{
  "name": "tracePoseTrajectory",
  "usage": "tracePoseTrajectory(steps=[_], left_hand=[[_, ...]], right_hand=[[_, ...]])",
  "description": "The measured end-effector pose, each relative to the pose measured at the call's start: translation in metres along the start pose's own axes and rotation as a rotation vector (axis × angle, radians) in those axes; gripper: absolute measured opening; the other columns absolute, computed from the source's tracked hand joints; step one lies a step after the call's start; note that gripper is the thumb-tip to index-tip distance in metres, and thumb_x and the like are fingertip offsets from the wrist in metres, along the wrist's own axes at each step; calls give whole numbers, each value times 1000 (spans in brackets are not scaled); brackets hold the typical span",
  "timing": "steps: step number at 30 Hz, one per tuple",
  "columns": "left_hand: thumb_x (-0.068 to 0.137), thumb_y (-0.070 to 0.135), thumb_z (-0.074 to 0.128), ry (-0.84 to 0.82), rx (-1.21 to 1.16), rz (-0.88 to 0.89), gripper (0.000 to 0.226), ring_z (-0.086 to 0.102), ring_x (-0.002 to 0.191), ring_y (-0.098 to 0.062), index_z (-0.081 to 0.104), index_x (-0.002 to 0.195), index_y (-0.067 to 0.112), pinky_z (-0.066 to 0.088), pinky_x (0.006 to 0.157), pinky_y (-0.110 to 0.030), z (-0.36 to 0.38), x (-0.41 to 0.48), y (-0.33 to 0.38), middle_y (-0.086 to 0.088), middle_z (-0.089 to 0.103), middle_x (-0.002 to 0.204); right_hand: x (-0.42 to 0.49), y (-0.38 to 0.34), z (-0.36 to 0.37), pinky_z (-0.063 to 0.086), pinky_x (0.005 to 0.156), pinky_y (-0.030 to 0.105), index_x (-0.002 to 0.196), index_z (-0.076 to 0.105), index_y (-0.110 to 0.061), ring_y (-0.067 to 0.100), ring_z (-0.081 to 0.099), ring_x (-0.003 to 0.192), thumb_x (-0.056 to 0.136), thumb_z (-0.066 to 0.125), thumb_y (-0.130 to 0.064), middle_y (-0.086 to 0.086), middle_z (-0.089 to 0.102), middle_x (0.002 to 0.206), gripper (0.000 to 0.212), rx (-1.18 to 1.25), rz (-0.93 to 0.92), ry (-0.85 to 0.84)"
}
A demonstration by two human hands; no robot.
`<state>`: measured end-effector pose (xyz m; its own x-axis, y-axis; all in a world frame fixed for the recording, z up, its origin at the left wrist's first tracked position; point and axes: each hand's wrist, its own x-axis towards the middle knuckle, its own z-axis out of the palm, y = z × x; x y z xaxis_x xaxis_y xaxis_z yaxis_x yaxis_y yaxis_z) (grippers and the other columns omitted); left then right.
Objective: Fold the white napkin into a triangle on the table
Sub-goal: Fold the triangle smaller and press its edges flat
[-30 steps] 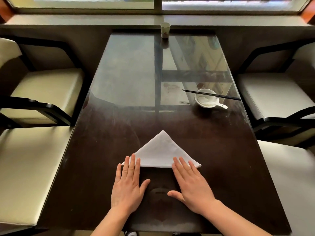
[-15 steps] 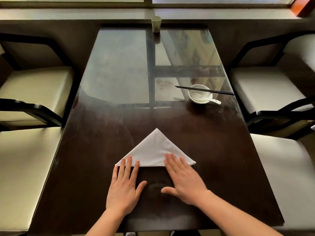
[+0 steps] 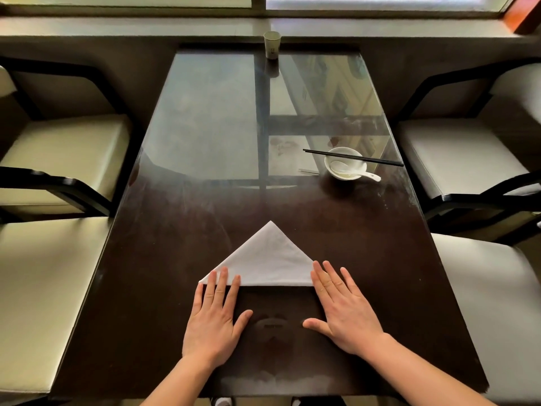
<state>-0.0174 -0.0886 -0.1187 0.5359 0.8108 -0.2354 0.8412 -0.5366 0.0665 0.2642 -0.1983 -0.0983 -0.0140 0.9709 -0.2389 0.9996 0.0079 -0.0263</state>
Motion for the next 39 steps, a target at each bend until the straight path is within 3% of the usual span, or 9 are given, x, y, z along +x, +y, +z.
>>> tracePoseTrajectory(steps=[5,7,13,19,23,26,39], left_hand=[[95,72,6,-15,-12,1,77,-14,154,-25,0,158,27,0,122,-47,-1,0,-1,-4,-10,167],[95,72,5,0,-21,6,78,-16,153,-24,-3,158,27,-2,122,-46,-2,0,-2,-3,-12,167],[96,69,12,49,-43,-49,84,-8,154,-23,0,158,13,2,122,-44,-7,3,-10,-5,-6,167],[97,66,11,28,-28,-15,83,5,154,-27,11,157,9,9,120,-46,-3,3,-17,-10,5,167],[96,61,30,26,-16,-11,84,6,154,-27,12,157,6,11,119,-48,1,4,-18,-11,7,167],[97,61,31,31,-25,-14,83,6,154,-26,13,157,6,11,120,-47,2,5,-17,-11,8,167],[97,67,21,28,-30,-43,83,8,154,-25,18,157,9,13,120,-48,1,5,-15,-9,12,167]], right_hand=[[-9,14,3,10,118,47,157,18,-9,28,5,154,90,22,-82,7,9,167,99,-26,11,-37],[-5,10,0,13,118,48,156,22,-6,29,10,153,90,24,-81,9,12,166,99,-14,15,-1],[40,-34,-23,7,120,49,158,14,-10,25,-1,155,91,22,-80,6,4,168,97,57,-98,86],[107,-90,-35,-1,125,51,159,8,-12,21,-14,153,89,17,-82,3,-4,168,99,55,-310,27],[127,-104,-28,-2,124,51,159,2,-13,19,-17,153,88,16,-81,3,-5,168,99,15,-417,-31],[133,-101,-22,-5,125,49,159,1,-13,19,-16,153,87,17,-82,3,-7,168,101,8,-448,-42],[176,-30,-35,-10,124,46,157,-6,-11,19,-23,151,75,-3,-91,4,-18,166,115,-27,-138,-82]])
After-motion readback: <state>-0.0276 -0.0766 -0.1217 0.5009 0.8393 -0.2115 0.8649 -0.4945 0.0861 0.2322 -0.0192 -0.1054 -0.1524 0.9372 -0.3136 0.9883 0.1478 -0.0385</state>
